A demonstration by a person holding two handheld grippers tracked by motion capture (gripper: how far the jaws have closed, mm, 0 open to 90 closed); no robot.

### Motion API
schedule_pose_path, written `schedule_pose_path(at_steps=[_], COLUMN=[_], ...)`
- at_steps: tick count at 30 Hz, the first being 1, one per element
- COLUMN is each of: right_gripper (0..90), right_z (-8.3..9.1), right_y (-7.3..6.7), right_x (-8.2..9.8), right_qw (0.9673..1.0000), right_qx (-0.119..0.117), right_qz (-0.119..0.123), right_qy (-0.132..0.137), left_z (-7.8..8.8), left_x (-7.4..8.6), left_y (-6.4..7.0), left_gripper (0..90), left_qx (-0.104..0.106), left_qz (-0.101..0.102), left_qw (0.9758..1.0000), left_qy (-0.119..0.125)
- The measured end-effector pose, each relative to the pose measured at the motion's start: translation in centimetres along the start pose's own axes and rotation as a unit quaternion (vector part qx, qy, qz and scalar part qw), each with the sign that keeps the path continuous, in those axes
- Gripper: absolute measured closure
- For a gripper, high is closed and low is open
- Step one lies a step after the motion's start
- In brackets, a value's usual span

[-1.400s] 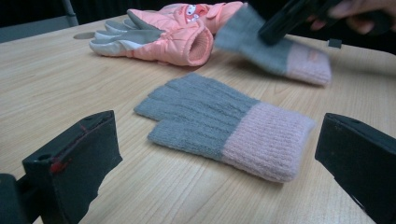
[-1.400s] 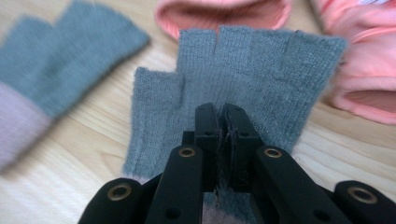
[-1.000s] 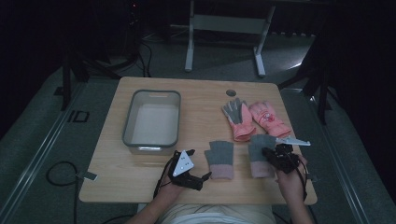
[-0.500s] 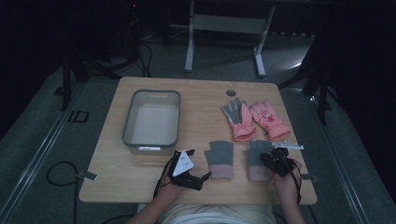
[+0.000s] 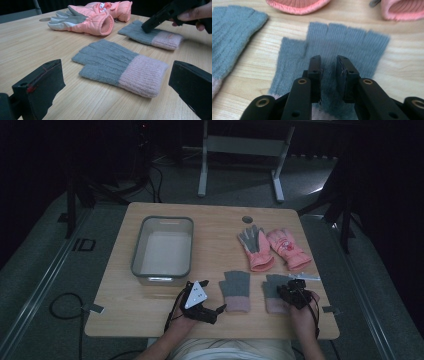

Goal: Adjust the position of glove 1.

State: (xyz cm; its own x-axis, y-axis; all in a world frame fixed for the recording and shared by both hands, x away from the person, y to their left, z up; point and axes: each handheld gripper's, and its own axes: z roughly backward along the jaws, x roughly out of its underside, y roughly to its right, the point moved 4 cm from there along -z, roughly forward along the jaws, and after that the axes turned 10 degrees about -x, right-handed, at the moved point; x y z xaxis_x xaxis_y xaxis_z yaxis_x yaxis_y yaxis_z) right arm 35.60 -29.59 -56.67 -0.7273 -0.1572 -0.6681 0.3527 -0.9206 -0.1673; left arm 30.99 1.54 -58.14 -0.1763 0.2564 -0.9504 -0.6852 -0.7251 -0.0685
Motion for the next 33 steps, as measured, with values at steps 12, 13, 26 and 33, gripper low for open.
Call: schedule_pose_path(at_steps=[12,13,26,33], right_gripper=[63.0,63.0,66.3,81.3], right_z=[2.1,2.1,0.4,0.1], right_y=[0.9,1.1,1.4,1.2], right_x=[-0.7,-0.7,1.1,0.8], right_qw=[0.9867,0.9867,0.9881,0.9903], right_qx=[-0.1,-0.099,-0.067,-0.059], right_qz=[0.123,0.124,0.126,0.112], right_qy=[-0.034,-0.036,-0.056,-0.058], left_z=[0.0,0.0,0.0,0.0], left_x=[0.0,0.0,0.0,0.0], left_y=[0.0,0.0,0.1,0.0], left_gripper=[0.0,0.0,0.0,0.0], left_qx=[-0.003,-0.003,-0.007,-0.003], left_qz=[0.0,0.0,-0.004,0.0], left_qw=[1.0,1.0,1.0,1.0], left_qy=[-0.001,0.0,-0.002,-0.003])
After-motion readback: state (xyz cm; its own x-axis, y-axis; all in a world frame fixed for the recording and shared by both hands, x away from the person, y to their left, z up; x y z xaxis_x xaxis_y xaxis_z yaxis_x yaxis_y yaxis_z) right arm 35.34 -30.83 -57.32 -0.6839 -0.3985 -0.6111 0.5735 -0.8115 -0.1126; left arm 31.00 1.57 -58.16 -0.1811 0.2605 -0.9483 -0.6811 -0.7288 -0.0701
